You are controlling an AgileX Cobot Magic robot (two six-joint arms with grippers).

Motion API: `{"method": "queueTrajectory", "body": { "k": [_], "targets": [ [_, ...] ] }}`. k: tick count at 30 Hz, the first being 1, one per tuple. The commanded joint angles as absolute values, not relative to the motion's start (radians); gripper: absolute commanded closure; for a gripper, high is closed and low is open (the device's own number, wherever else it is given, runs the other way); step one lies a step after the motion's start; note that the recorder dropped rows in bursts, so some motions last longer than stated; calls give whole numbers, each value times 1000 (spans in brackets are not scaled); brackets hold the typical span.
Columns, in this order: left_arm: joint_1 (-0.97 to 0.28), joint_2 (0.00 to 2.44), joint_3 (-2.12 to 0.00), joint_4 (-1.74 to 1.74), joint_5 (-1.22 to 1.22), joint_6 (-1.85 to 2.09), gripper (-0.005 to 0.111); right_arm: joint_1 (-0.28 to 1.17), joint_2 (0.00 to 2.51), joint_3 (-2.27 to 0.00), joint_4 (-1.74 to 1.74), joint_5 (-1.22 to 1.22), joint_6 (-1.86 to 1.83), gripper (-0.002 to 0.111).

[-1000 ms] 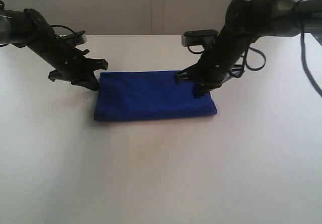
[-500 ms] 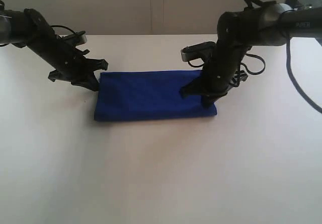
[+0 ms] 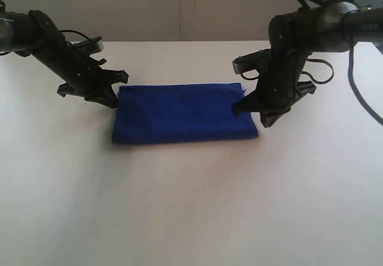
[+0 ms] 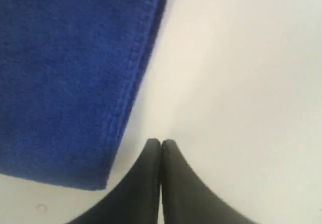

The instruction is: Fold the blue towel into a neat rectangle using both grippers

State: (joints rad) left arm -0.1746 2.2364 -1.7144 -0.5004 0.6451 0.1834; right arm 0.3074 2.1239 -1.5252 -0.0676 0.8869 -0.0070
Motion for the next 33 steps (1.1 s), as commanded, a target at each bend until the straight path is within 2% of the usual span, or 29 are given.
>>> {"method": "queueTrajectory", "body": {
  "k": [1,13,33],
  "targets": [
    [-182,2233,-1717,-514,647,187,107,292,2121,-1522,-27,896,-8,108],
    [-182,2235,-1717,-542,610,187,107,297,2121,-1522,101,905,-81,108],
    [-182,2247,-1717,-539,579,190,107,295,2119,-1522,7,912,-47,108]
  ]
}}
